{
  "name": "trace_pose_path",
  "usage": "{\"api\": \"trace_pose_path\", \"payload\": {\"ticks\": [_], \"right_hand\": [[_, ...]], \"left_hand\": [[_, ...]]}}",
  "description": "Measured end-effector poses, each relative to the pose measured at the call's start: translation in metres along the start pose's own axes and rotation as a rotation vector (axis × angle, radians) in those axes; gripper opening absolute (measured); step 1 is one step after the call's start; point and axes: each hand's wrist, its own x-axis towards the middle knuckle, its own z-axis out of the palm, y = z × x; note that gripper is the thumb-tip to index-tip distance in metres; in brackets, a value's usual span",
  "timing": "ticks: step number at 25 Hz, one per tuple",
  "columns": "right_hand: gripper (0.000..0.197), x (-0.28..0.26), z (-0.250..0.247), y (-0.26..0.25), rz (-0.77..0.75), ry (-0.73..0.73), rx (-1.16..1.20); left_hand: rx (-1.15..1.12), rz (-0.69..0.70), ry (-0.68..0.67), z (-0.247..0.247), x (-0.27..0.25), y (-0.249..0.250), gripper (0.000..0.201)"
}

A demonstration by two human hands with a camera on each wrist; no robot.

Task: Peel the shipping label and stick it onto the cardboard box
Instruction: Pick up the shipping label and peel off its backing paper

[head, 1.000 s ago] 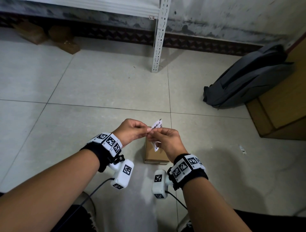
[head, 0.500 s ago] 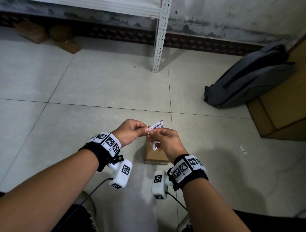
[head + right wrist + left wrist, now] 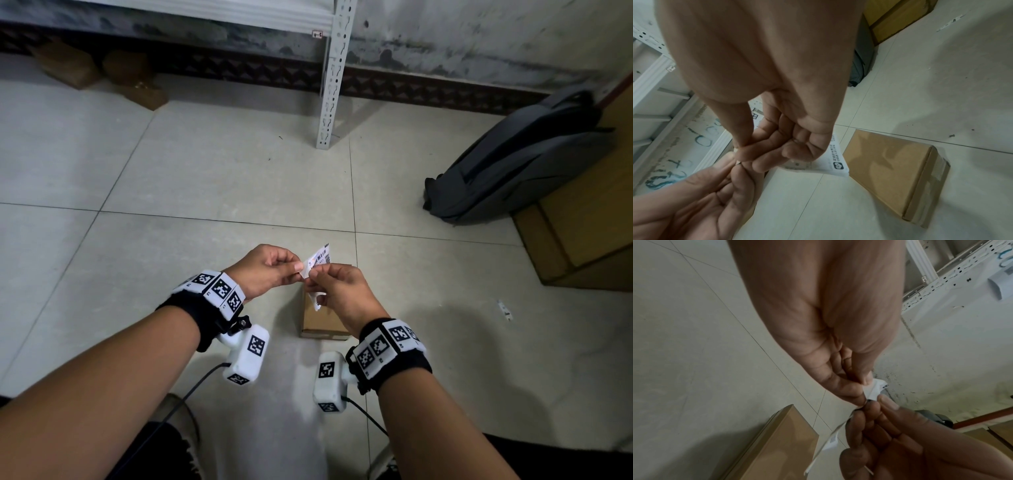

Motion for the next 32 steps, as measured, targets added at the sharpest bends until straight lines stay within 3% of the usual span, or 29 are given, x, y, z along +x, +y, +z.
{"api": "trace_pose_path", "payload": {"ticks": [15, 21, 25, 28, 32], "right_hand": [[0.032, 0.002, 0.005, 0.004, 0.033, -0.024, -0.126], [0.031, 0.005, 0.005, 0.005, 0.013, -0.006, -0.010], [0.012, 0.003, -0.001, 0.002, 0.082, 0.046, 0.193], [0.025, 0.003, -0.006, 0.003, 0.149, 0.025, 0.333], [0.024, 0.002, -0.004, 0.005, 0.106, 0.048, 0.175]], "left_hand": [[0.233, -0.011, 0.109, -0.002, 0.005, -0.006, 0.012], [0.185, -0.004, 0.153, 0.002, 0.003, -0.002, 0.010], [0.349, 0.105, 0.195, 0.012, 0.005, 0.002, 0.010], [0.430, 0.127, 0.214, 0.013, 0.006, 0.002, 0.008], [0.401, 0.121, 0.141, 0.011, 0.000, -0.002, 0.006]]}}
